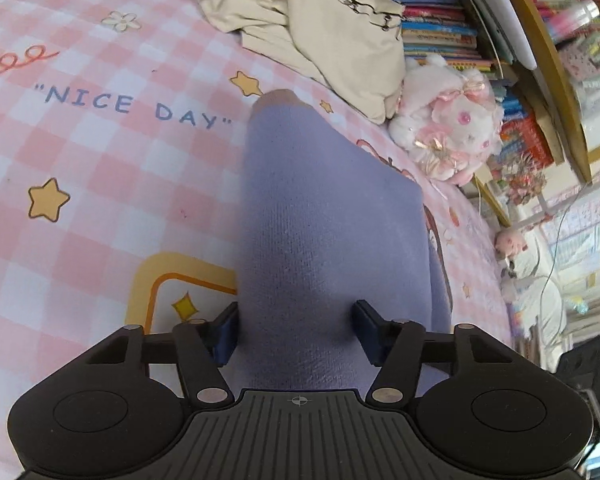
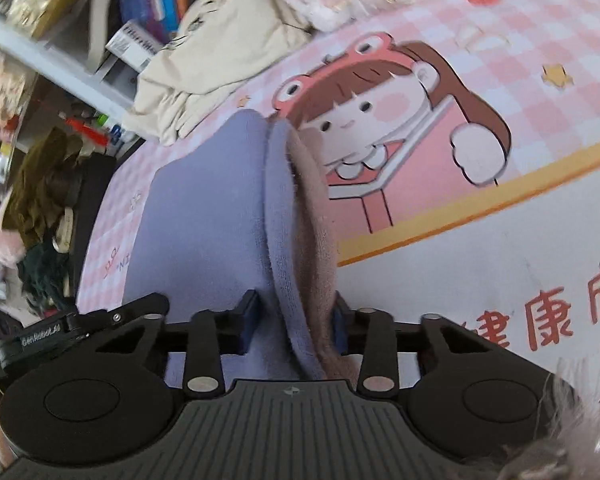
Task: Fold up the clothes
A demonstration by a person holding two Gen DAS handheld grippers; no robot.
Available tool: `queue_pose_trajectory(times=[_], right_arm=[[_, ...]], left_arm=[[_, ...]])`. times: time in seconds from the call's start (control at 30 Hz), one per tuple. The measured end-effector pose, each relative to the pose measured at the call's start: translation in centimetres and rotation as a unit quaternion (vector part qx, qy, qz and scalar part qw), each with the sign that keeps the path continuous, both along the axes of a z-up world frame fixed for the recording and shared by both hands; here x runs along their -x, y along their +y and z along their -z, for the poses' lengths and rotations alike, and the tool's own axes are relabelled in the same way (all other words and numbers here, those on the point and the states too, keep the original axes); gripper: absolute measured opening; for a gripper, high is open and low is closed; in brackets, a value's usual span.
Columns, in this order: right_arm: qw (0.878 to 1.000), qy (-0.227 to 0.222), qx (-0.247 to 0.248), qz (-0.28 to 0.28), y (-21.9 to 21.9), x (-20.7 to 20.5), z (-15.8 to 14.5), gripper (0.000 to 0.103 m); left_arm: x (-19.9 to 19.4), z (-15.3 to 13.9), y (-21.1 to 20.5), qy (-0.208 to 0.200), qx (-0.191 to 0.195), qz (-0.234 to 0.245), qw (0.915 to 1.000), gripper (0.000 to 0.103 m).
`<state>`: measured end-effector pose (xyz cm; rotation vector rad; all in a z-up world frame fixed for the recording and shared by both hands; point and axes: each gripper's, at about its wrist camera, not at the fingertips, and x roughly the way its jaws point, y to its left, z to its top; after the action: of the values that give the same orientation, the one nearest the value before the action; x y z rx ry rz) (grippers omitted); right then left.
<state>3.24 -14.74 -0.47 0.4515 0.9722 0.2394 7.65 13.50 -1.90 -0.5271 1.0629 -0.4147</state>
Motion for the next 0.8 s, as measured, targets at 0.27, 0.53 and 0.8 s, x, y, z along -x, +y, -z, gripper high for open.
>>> queue_pose_trajectory(times=[0.27,0.53,0.8], right_arm=[[0.986,-0.052,0.143,-0.066,1.8,3.9,-2.0,0.026],[0.997,0.021,0.063,-0.035,-2.2,6.3,-1.4,0.033],[0.999,0.027,0.026,-0.019,-3.0,6.4,-0.9,0.047]], left_arm=[[3.0,-2.6,-4.4,-0.046,-0.069,0.089,0.9926,0.046],[4.3,-1.4,-4.4,0.013,-0.036,0.108,0.9934,0.054],[4.1,-0.2,-4.1,0.019,-0.026,0.089,0.9955,0.070]])
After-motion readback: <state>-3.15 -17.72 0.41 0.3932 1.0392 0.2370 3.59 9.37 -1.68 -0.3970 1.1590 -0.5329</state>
